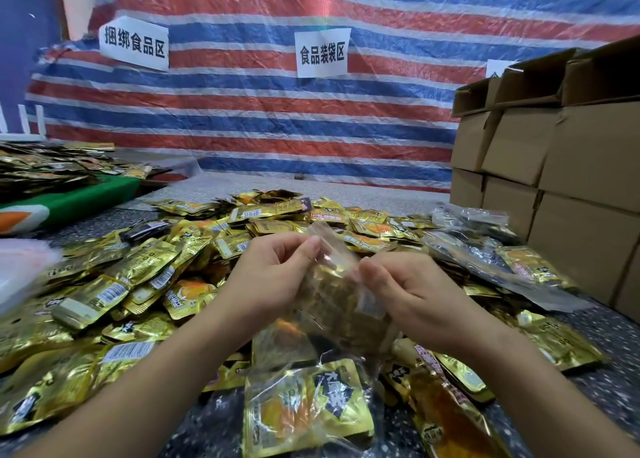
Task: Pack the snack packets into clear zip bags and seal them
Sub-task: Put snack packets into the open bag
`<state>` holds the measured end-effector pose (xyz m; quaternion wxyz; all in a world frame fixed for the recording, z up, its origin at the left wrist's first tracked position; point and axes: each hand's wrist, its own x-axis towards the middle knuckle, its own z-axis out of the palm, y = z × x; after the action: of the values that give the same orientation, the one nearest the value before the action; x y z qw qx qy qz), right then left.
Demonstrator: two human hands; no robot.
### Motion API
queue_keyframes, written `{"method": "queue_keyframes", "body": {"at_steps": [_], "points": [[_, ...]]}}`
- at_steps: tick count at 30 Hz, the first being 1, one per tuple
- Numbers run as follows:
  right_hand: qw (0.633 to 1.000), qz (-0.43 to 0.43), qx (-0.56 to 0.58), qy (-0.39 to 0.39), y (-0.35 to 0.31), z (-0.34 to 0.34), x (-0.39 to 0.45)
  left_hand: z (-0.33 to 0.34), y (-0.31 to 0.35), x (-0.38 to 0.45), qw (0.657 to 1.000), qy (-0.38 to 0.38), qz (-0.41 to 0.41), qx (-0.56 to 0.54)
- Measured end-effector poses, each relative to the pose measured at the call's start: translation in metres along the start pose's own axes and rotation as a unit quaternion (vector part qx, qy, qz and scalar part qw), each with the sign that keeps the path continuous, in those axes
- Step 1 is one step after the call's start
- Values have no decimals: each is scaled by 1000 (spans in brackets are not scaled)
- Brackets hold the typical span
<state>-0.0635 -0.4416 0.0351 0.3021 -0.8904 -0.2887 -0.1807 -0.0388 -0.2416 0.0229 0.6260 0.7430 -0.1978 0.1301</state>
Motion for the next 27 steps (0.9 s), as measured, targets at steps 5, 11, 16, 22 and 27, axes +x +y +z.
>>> {"method": "queue_keyframes", "body": {"at_steps": [5,11,16,22,27], "points": [[994,-67,-83,-2,1,6,2,0,2,0,1000,19,7,-19],[984,-20,-9,175,10,-2,0,-7,8,3,983,56,-40,-173],[936,178,291,92,16,-2,2,-15,11,8,959,62,-72,-265],[879,184,437,51,18,2,3,-19,12,11,936,35,-107,-333],[886,168,431,28,8,8,1,-23,9,13,940,29,-111,-322]]}}
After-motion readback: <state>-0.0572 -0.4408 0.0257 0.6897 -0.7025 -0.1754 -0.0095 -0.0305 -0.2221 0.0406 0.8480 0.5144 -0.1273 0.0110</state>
